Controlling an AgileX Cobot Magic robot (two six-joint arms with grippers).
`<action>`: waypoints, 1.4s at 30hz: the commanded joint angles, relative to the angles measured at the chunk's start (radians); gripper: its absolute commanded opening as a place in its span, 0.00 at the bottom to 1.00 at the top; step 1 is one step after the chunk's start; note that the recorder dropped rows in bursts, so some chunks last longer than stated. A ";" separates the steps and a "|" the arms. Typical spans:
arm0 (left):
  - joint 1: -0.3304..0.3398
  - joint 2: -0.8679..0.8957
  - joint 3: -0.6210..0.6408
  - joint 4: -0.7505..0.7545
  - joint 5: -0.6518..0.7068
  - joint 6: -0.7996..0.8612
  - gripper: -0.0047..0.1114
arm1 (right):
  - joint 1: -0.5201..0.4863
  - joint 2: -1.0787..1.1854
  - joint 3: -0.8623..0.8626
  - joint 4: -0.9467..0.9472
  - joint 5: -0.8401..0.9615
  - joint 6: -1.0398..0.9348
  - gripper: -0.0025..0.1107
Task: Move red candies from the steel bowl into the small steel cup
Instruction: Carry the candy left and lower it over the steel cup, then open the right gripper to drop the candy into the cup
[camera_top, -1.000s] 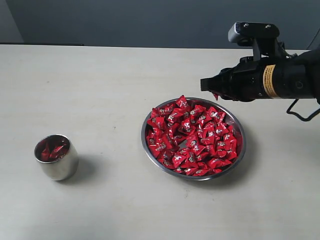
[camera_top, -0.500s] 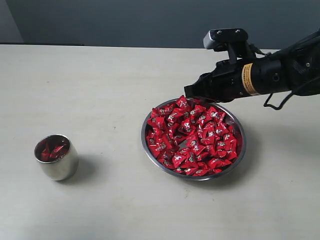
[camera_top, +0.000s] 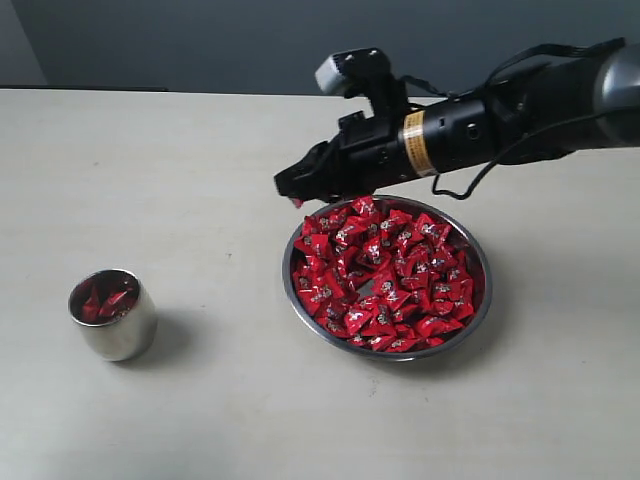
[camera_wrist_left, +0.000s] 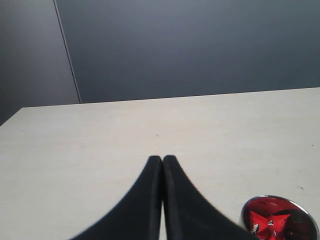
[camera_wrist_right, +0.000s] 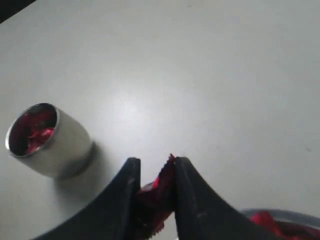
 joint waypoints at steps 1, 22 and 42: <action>0.001 -0.004 0.004 0.001 -0.005 -0.001 0.04 | 0.084 0.048 -0.069 -0.006 -0.016 -0.056 0.01; 0.001 -0.004 0.004 0.001 -0.005 -0.001 0.04 | 0.285 0.266 -0.336 -0.067 -0.180 -0.072 0.01; 0.001 -0.004 0.004 0.001 -0.008 -0.001 0.04 | 0.332 0.365 -0.489 -0.136 -0.165 0.029 0.01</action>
